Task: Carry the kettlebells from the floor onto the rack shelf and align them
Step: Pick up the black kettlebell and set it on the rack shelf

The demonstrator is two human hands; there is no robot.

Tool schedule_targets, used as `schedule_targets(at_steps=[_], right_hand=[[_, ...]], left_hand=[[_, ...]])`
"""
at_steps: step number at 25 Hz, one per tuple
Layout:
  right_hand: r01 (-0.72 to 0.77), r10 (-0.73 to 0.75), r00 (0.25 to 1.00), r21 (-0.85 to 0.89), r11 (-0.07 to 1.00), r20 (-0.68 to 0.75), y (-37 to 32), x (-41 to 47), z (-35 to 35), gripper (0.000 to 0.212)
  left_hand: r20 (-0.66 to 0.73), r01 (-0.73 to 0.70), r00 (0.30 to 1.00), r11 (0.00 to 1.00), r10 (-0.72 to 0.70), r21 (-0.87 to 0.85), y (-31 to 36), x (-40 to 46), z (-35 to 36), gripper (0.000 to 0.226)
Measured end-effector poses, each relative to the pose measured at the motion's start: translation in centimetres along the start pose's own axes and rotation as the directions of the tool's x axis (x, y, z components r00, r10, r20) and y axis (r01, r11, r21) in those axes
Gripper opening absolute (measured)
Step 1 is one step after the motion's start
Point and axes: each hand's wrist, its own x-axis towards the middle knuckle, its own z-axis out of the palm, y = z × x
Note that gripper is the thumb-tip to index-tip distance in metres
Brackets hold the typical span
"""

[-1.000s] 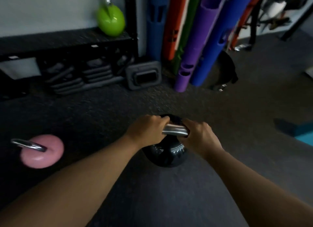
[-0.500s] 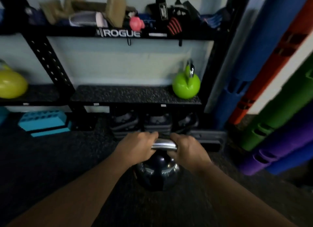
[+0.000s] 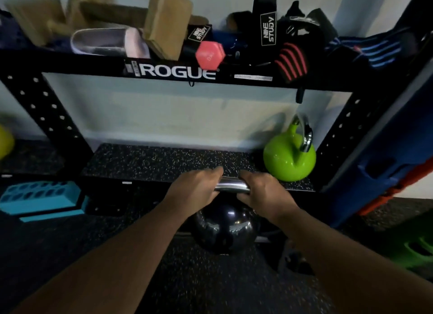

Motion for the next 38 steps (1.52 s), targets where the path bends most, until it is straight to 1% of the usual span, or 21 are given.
schedule_targets(at_steps=[3, 6, 10, 13, 18, 20, 22, 24, 27, 31, 32, 34, 36, 38], right_hand=[[0.022, -0.024, 0.999, -0.08, 0.997, -0.025, 3.0, 7.5, 1.2, 0.038], [-0.014, 0.014, 1.0, -0.083, 0.996, 0.0, 5.0, 13.6, 2.2, 0.047], [-0.034, 0.034, 0.999, -0.095, 0.995, -0.001, 7.0, 19.2, 3.1, 0.034], [-0.049, 0.05, 0.999, -0.122, 0.991, 0.011, 8.3, 21.3, 3.9, 0.035], [-0.085, 0.085, 0.996, -0.088, 0.992, -0.004, 9.9, 23.2, 4.5, 0.031], [-0.097, 0.098, 0.995, -0.054, 0.994, 0.03, 10.2, 24.0, 4.2, 0.027], [-0.137, 0.137, 0.988, -0.012, 0.991, 0.073, 10.3, 25.3, 3.9, 0.02], [-0.192, 0.192, 0.977, -0.004, 0.981, 0.092, 10.3, 26.5, 4.0, 0.019], [-0.245, 0.242, 0.967, 0.03, 0.969, 0.079, 10.7, 27.4, 4.4, 0.016], [-0.229, 0.229, 0.971, -0.019, 0.973, 0.07, 10.6, 27.4, 4.5, 0.02], [-0.226, 0.229, 0.971, -0.04, 0.973, 0.065, 10.3, 27.4, 4.5, 0.025], [-0.201, 0.206, 0.978, -0.109, 0.974, 0.032, 9.2, 27.2, 4.3, 0.04], [-0.103, 0.102, 0.995, -0.16, 0.982, -0.017, 7.4, 26.8, 4.1, 0.052], [0.019, -0.026, 0.999, -0.161, 0.987, -0.04, 5.2, 26.5, 4.0, 0.051]], left_hand=[[-0.042, -0.024, 0.999, 1.0, 0.024, -0.004, -4.8, 6.0, 2.7, 0.027], [-0.086, -0.031, 0.996, 0.999, 0.028, -0.033, -8.5, 11.0, 4.6, 0.031], [-0.127, -0.032, 0.992, 0.999, 0.027, -0.042, -11.7, 16.2, 6.7, 0.028], [-0.13, -0.017, 0.991, 0.998, 0.009, -0.059, -12.9, 18.2, 8.3, 0.029], [-0.15, -0.029, 0.989, 0.995, 0.014, -0.1, -14.2, 20.8, 9.4, 0.021], [-0.154, 0.026, 0.987, 0.991, -0.047, -0.135, -13.9, 21.2, 9.7, 0.021], [-0.151, 0.104, 0.979, 0.972, -0.137, -0.211, -13.9, 21.7, 9.9, 0.023], [-0.12, 0.15, 0.974, 0.948, -0.19, -0.281, -14.3, 22.2, 10.0, 0.025], [-0.044, 0.205, 0.971, 0.914, -0.235, -0.35, -14.8, 23.0, 10.1, 0.023], [0.038, 0.256, 0.965, 0.89, -0.261, -0.377, -15.0, 23.4, 10.2, 0.021], [0.056, 0.256, 0.965, 0.883, -0.255, -0.393, -15.0, 23.4, 10.0, 0.024], [0.073, 0.241, 0.97, 0.882, -0.231, -0.406, -15.3, 22.7, 9.5, 0.037], [0.055, 0.234, 0.971, 0.893, -0.231, -0.384, -16.0, 20.8, 8.6, 0.049], [0.055, 0.246, 0.969, 0.9, -0.243, -0.36, -17.0, 18.2, 7.5, 0.054]])
